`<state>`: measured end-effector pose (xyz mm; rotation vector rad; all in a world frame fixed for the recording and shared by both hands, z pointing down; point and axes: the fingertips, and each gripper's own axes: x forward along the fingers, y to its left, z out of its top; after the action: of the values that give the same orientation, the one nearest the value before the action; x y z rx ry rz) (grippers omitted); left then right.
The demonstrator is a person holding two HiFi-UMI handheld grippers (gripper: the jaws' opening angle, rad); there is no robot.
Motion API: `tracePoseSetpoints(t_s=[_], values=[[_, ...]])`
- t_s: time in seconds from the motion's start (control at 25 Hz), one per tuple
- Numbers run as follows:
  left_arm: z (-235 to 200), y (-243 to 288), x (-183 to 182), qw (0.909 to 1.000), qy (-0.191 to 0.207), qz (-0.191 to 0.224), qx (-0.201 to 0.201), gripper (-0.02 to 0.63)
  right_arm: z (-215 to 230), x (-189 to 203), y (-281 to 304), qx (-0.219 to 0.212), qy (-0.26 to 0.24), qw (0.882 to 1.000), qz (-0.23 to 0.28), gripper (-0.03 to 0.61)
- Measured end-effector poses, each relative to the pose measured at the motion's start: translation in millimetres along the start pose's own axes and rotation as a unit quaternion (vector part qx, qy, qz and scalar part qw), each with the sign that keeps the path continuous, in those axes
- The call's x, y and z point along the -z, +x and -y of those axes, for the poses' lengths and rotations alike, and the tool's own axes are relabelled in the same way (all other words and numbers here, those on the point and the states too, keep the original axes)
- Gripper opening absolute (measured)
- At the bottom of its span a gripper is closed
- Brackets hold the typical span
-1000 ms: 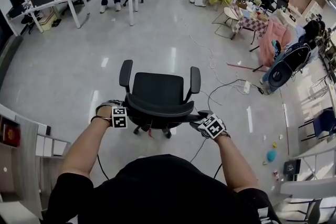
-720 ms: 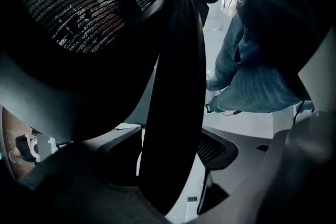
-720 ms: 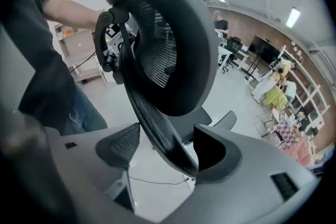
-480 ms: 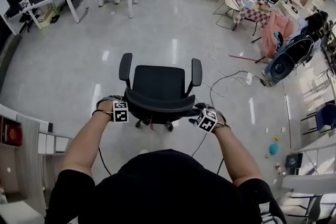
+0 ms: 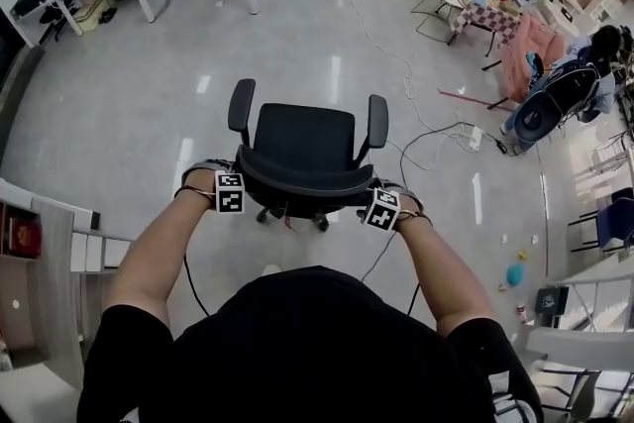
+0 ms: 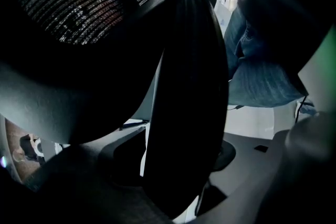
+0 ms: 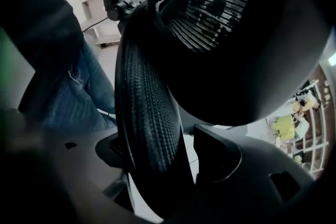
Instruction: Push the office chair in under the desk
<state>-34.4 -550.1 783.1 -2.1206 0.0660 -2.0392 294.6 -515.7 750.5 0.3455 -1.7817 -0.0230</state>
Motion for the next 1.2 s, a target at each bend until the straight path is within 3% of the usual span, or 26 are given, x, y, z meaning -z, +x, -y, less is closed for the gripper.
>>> tracePoseSetpoints(t_s=[0.44, 0.68, 0.96, 1.2], values=[[3, -4, -2, 0.9998, 0.002, 0.022, 0.0, 0.261, -4, 2, 3, 0.006, -0.04, 0.999, -0.021, 0.299], [4, -5, 0, 0.9996, 0.012, 0.024, 0.008, 0.236, -4, 1, 3, 0.002, -0.056, 0.998, -0.025, 0.245], [6, -6, -4, 0.9996, 0.015, 0.022, 0.005, 0.224, -11, 6, 0, -0.021, -0.056, 0.998, -0.033, 0.233], [8, -3, -3, 0.9997, 0.015, 0.021, 0.004, 0.221, -12, 6, 3, -0.015, -0.057, 0.998, -0.036, 0.222]])
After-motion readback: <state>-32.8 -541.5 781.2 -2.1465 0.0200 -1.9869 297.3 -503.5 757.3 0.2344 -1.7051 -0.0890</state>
